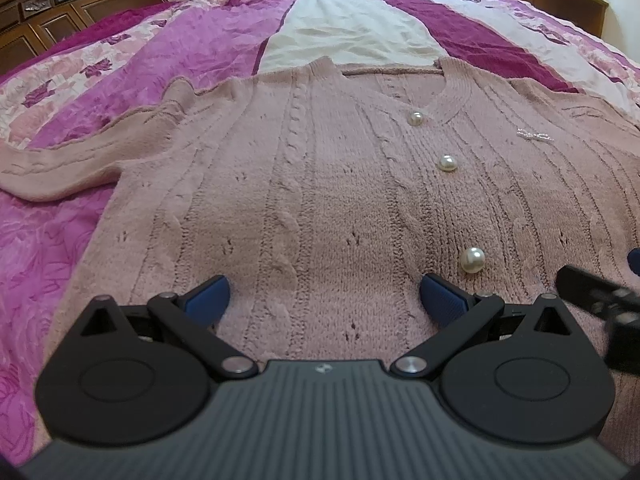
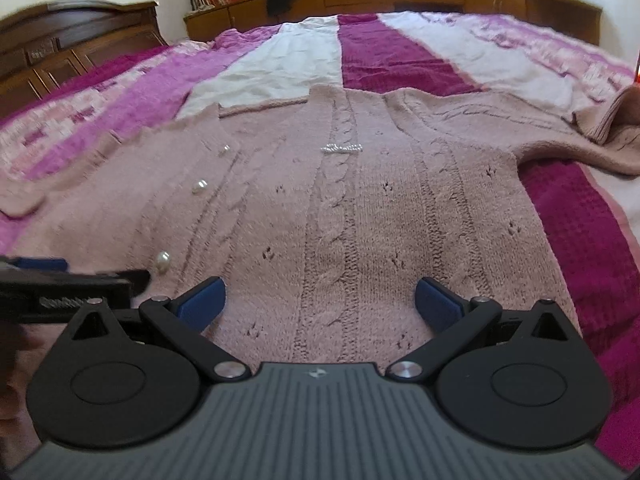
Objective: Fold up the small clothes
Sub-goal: 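Reach the right tool to the cardigan sleeve cuff and close on it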
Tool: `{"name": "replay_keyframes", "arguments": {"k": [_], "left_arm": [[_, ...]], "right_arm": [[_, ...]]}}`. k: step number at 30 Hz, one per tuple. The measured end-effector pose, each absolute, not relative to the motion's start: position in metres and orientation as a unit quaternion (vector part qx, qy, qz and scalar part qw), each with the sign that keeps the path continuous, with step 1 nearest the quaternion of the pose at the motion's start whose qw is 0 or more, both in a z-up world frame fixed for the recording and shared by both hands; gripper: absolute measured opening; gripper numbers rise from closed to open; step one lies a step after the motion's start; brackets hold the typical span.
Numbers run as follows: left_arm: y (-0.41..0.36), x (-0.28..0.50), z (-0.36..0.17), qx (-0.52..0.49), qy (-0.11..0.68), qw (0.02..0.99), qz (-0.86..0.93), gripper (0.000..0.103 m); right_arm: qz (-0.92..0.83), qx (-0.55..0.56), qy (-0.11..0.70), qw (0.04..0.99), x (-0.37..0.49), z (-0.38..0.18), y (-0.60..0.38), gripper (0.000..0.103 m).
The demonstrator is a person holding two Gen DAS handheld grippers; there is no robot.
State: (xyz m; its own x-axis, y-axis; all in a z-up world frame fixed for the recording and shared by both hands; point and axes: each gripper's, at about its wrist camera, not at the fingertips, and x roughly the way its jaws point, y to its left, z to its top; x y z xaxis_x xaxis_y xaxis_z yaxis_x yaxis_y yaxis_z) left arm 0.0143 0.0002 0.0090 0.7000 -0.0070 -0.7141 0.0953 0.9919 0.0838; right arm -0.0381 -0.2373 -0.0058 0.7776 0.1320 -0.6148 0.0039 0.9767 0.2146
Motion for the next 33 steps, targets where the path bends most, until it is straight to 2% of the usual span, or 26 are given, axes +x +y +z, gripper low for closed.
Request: {"name": "replay_keyframes", "arguments": {"k": [5,18,33], "left_arm": [[0.001,0.018,0.017,0.054,0.404,0.913,-0.028,0.103],[-0.010,0.018,0.035,0.062,0.409,0.910,-0.021,0.103],[-0.012,0.025,0.031,0.068,0.422,0.904,0.003,0.103]], "right_arm": [[0.059,0.155,0.328,0.930,-0.040,0.010,-0.268,0.103],[0.025,0.187,0.277,0.942,-0.032,0.051,-0.373,0.103],[-0.079,0.229,0.258,0.935,0.011,0.041,-0.484,0.102]]}}
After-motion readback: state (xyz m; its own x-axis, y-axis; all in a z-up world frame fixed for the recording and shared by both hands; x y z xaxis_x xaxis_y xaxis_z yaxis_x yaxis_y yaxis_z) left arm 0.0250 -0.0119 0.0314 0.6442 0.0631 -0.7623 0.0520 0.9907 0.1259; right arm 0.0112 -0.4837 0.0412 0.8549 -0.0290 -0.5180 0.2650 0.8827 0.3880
